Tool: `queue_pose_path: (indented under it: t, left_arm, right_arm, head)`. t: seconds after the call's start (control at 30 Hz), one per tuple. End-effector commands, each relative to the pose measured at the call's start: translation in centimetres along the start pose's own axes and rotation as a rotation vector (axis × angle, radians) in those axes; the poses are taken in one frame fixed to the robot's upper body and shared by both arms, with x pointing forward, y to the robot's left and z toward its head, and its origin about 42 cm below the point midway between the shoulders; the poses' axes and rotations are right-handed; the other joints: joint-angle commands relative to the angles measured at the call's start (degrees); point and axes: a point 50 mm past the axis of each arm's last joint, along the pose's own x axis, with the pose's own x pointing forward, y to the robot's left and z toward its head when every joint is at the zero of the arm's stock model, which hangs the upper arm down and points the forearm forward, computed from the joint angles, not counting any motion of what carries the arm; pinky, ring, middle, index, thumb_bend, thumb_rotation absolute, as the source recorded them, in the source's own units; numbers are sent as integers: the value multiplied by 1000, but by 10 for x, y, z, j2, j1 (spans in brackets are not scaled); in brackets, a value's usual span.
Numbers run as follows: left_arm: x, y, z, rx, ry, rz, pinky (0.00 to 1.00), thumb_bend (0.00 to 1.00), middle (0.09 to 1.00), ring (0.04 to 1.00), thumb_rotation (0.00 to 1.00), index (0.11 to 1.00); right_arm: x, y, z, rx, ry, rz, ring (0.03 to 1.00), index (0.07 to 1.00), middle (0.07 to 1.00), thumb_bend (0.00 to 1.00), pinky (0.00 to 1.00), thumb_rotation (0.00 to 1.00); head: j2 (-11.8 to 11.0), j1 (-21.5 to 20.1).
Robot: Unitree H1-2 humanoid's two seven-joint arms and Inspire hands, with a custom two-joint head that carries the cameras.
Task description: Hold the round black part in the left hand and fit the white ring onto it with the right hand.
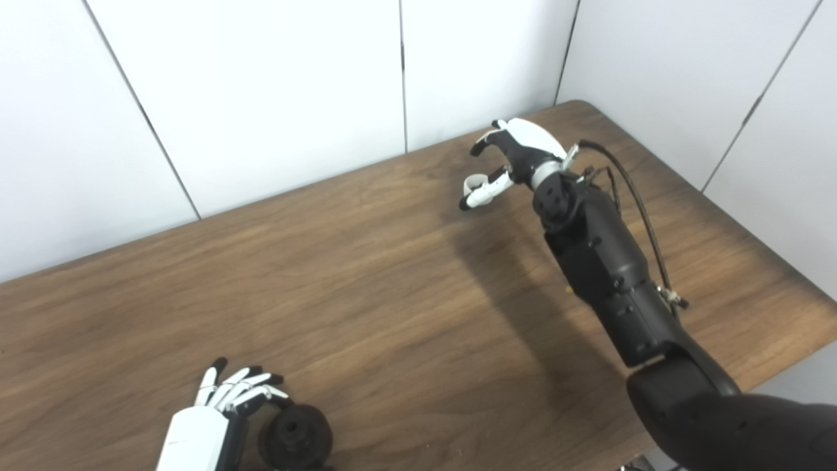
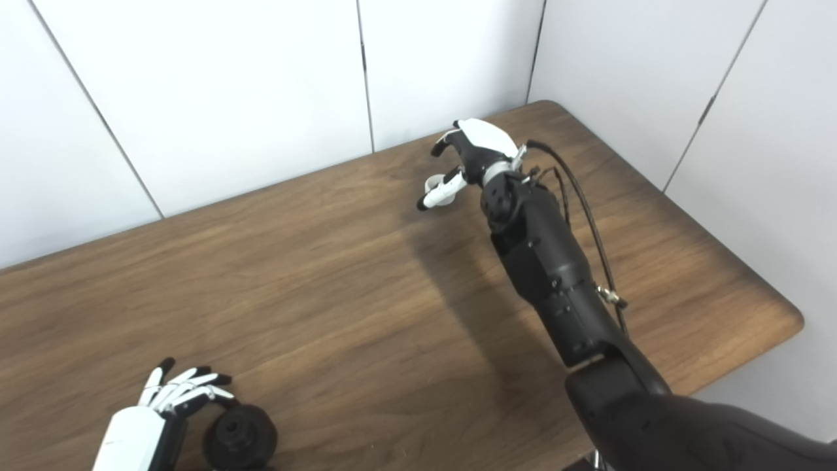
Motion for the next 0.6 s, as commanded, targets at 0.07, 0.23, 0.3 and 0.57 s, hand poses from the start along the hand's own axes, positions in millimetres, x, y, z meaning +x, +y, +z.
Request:
queue_pose_path:
  t: [0.07, 0.23, 0.3, 0.57]
  left_arm:
    - [0, -4, 4, -12, -18, -1, 1000, 523, 749, 845, 48, 482]
    - [0, -5, 7, -13, -16, -1, 1000, 523, 750, 846, 49, 482]
    - [0, -5, 8, -13, -17, -1, 1000, 523, 751, 846, 49, 482]
    - [0, -5, 9, -19, -20, 7, 1000, 523, 750, 846, 49, 482]
  right_arm:
    - [13, -31, 11, -46, 6, -72, 1000, 751, 1000, 891, 1000, 272]
    - [21, -29, 9, -58, 31, -66, 1000, 746, 1000, 890, 1000, 271]
    - [23, -28, 9, -60, 37, -64, 1000, 744, 1000, 888, 1000, 269]
    - [24, -21, 8, -65, 45, -56, 1000, 754, 1000, 877, 1000, 270]
  head:
    - [-1, 3]
    - [-1, 9]
    - [0, 13]
    - [-1, 14]
